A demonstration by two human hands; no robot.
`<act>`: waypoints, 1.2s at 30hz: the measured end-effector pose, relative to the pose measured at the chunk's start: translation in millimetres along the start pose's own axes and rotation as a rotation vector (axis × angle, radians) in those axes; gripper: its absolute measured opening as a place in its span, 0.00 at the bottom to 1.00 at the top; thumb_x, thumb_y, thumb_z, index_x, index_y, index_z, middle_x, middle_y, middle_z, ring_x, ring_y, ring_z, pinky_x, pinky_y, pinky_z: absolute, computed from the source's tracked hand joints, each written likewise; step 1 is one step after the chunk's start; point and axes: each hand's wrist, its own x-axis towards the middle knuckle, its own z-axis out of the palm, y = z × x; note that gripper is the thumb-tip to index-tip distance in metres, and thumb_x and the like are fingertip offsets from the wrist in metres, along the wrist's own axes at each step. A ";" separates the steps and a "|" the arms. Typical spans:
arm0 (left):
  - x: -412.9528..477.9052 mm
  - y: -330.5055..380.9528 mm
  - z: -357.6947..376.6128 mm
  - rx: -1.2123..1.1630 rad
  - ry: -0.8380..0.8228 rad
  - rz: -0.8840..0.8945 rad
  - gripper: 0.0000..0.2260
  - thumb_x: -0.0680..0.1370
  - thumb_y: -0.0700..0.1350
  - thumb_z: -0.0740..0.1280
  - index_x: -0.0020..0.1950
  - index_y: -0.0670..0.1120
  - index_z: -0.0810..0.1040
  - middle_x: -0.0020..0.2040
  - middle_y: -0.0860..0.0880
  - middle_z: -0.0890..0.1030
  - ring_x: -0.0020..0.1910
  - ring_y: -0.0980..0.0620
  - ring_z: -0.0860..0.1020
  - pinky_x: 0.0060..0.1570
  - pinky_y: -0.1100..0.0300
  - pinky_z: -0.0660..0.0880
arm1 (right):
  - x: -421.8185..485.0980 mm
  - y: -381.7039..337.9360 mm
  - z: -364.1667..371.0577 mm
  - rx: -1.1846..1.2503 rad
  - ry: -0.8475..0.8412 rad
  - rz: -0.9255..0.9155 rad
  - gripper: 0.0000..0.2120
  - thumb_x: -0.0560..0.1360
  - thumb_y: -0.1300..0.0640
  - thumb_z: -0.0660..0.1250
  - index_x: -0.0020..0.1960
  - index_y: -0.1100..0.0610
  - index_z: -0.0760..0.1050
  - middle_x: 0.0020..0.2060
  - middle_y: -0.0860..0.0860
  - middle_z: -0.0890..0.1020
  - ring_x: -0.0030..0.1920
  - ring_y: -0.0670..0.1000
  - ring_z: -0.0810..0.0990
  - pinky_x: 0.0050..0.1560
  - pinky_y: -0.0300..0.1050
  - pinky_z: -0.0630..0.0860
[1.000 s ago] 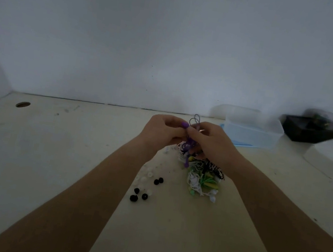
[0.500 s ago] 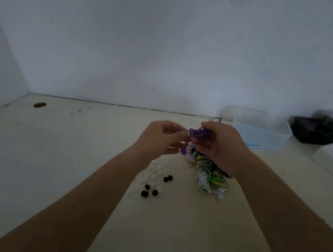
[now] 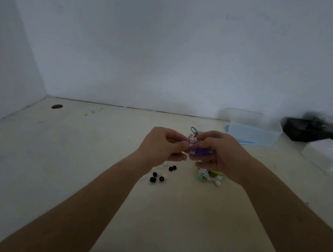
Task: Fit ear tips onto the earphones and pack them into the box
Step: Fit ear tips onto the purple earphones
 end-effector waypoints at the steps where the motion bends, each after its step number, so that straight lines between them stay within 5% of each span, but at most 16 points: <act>1: -3.2 -0.5 3.8 0.046 -0.002 0.027 0.05 0.76 0.37 0.72 0.51 0.39 0.83 0.44 0.40 0.86 0.37 0.48 0.84 0.41 0.59 0.82 | -4.0 3.2 -1.6 -0.074 0.010 -0.027 0.07 0.76 0.62 0.68 0.53 0.57 0.80 0.48 0.58 0.86 0.48 0.58 0.86 0.49 0.54 0.83; 5: -11.4 -10.1 23.5 0.168 0.000 0.133 0.07 0.74 0.36 0.73 0.52 0.40 0.84 0.42 0.41 0.86 0.37 0.45 0.85 0.42 0.54 0.83 | -18.9 15.6 -6.8 -0.294 0.064 -0.206 0.09 0.74 0.50 0.74 0.47 0.55 0.82 0.39 0.52 0.86 0.42 0.52 0.86 0.47 0.46 0.83; 12: -20.9 -30.8 45.5 0.439 0.004 0.208 0.10 0.70 0.39 0.76 0.49 0.49 0.87 0.41 0.50 0.86 0.38 0.54 0.82 0.41 0.63 0.79 | -23.2 47.4 -15.0 -0.520 0.117 -0.282 0.09 0.72 0.54 0.76 0.46 0.57 0.79 0.32 0.51 0.85 0.30 0.46 0.81 0.32 0.41 0.74; 18: -23.2 -45.9 47.6 0.398 0.096 0.134 0.11 0.67 0.36 0.78 0.46 0.45 0.83 0.39 0.51 0.83 0.37 0.61 0.78 0.33 0.75 0.69 | -19.5 66.5 -10.2 -0.627 0.121 -0.343 0.07 0.73 0.55 0.75 0.50 0.52 0.80 0.33 0.49 0.85 0.33 0.46 0.82 0.38 0.47 0.80; 21: -19.9 -52.1 46.8 0.388 0.133 0.104 0.11 0.66 0.37 0.79 0.43 0.47 0.80 0.40 0.48 0.84 0.38 0.55 0.80 0.36 0.68 0.74 | -18.6 71.0 -7.7 -0.669 0.136 -0.401 0.05 0.74 0.56 0.74 0.49 0.50 0.82 0.34 0.48 0.85 0.32 0.43 0.82 0.39 0.45 0.81; 25: -18.4 -56.8 44.3 0.372 0.155 0.117 0.11 0.65 0.37 0.79 0.42 0.46 0.80 0.38 0.48 0.84 0.38 0.52 0.83 0.39 0.55 0.82 | -19.1 73.8 -3.9 -0.698 0.143 -0.447 0.04 0.74 0.52 0.74 0.46 0.49 0.80 0.33 0.46 0.83 0.31 0.38 0.78 0.33 0.31 0.72; 30: -17.8 -57.5 49.0 0.406 0.158 0.158 0.11 0.66 0.40 0.80 0.43 0.45 0.82 0.35 0.53 0.82 0.32 0.62 0.79 0.33 0.71 0.74 | -18.5 77.5 -4.5 -0.695 0.189 -0.473 0.07 0.73 0.47 0.74 0.44 0.48 0.78 0.33 0.45 0.80 0.31 0.38 0.76 0.33 0.30 0.70; 36: -19.9 -60.1 56.4 0.406 0.111 0.143 0.15 0.65 0.40 0.80 0.47 0.46 0.79 0.36 0.53 0.81 0.32 0.65 0.78 0.32 0.72 0.71 | -10.7 75.9 -14.5 -0.731 0.167 -0.426 0.06 0.71 0.50 0.76 0.42 0.49 0.79 0.36 0.46 0.82 0.35 0.40 0.77 0.36 0.36 0.74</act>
